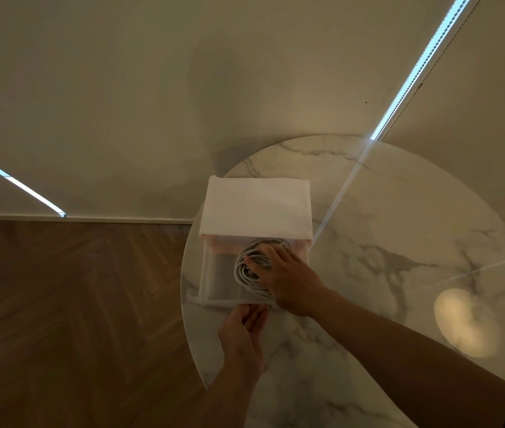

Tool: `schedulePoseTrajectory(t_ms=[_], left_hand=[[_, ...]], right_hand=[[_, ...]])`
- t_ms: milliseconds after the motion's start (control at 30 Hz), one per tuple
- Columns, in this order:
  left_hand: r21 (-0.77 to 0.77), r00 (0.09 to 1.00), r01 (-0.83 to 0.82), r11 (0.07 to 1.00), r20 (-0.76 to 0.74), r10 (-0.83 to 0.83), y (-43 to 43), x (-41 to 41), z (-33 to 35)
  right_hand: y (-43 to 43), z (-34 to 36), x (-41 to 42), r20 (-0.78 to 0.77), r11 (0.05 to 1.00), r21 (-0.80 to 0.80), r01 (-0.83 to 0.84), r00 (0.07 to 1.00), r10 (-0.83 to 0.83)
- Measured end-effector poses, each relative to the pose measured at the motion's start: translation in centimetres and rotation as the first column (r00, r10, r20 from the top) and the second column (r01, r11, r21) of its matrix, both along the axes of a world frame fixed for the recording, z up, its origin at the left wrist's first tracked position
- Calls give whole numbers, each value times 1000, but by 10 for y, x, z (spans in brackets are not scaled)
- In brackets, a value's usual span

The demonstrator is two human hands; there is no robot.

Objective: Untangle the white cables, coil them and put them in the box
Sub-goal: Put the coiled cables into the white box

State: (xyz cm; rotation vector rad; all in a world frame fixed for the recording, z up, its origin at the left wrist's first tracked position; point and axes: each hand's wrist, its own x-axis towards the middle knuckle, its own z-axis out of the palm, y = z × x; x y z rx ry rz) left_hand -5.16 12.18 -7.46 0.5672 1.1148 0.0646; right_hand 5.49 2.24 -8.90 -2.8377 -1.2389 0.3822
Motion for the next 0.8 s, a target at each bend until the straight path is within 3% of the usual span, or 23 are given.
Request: schedulePoseTrajectory(t_ms=[667,800], left_hand=[[-58,999,19,998,39,-17,14,29,-6],[-61,999,29,998,44,-26,15,36,-6]], right_hand=[[25,9,3,126,989,75,130,982,-138],[28,9,8,27,987,86,133,990,-136]])
